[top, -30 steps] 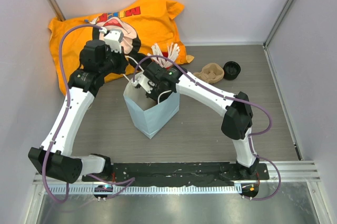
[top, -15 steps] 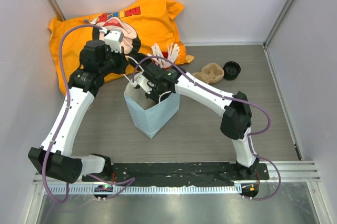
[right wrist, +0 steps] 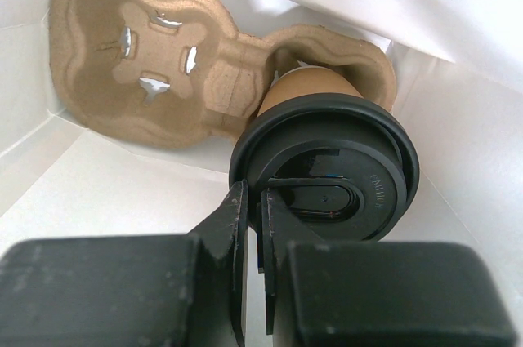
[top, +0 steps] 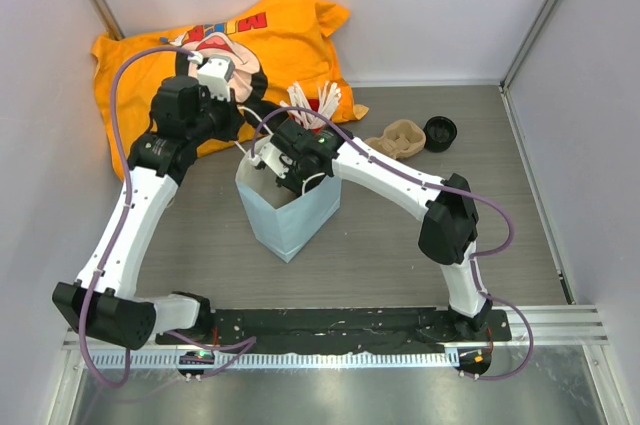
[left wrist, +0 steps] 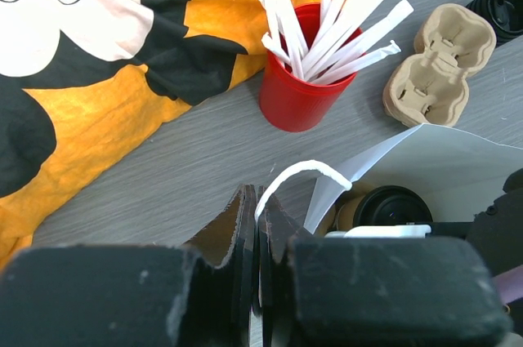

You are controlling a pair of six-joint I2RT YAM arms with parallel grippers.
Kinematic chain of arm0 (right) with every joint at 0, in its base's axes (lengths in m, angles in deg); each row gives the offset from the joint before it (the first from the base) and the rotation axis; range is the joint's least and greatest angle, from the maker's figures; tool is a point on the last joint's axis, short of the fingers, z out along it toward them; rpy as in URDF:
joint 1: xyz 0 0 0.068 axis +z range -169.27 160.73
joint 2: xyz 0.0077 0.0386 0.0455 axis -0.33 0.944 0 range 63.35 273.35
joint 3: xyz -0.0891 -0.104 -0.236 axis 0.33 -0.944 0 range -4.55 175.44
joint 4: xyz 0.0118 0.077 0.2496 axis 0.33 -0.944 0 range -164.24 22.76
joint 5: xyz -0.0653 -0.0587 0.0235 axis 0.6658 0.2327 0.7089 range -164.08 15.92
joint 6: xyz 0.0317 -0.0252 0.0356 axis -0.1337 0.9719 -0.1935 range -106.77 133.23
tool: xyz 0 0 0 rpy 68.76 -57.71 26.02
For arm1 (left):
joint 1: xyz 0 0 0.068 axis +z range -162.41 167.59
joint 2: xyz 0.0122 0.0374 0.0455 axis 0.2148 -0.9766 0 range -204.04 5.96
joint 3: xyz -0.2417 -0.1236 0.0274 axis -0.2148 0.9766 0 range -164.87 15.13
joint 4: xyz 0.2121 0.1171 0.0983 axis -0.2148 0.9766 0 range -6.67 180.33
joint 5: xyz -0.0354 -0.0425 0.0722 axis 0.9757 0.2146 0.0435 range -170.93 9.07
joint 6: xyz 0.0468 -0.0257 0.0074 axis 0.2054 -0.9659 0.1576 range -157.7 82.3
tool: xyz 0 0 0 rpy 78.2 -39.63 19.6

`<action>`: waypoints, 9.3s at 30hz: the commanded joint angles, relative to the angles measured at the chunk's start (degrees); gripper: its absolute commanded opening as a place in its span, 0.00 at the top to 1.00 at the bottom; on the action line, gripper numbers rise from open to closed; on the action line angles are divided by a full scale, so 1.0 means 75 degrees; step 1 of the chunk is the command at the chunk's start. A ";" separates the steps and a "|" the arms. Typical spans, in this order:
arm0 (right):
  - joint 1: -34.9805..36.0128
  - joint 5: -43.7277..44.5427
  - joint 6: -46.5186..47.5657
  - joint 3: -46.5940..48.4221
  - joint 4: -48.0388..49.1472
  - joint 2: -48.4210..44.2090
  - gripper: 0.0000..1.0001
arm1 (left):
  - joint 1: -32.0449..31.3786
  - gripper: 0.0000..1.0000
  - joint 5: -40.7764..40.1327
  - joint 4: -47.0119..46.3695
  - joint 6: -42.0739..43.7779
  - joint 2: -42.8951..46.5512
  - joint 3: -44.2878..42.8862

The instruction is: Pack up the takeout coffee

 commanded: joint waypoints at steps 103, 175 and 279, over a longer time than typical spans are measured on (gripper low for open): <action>-0.0401 -0.1541 0.0826 -0.1454 0.0904 -0.0473 0.99 | 0.0044 0.97 0.0069 0.0062 0.0268 0.0372 -0.0387; -0.0729 -0.1776 0.0884 -0.1396 0.0904 -0.0613 0.68 | 0.0033 0.99 -0.0037 0.0098 0.0350 0.0419 -0.0387; -0.0612 -0.1693 0.1540 0.1310 -0.0678 -0.1562 0.36 | 0.0056 0.97 -0.0728 -0.0031 0.0373 0.0384 -0.0293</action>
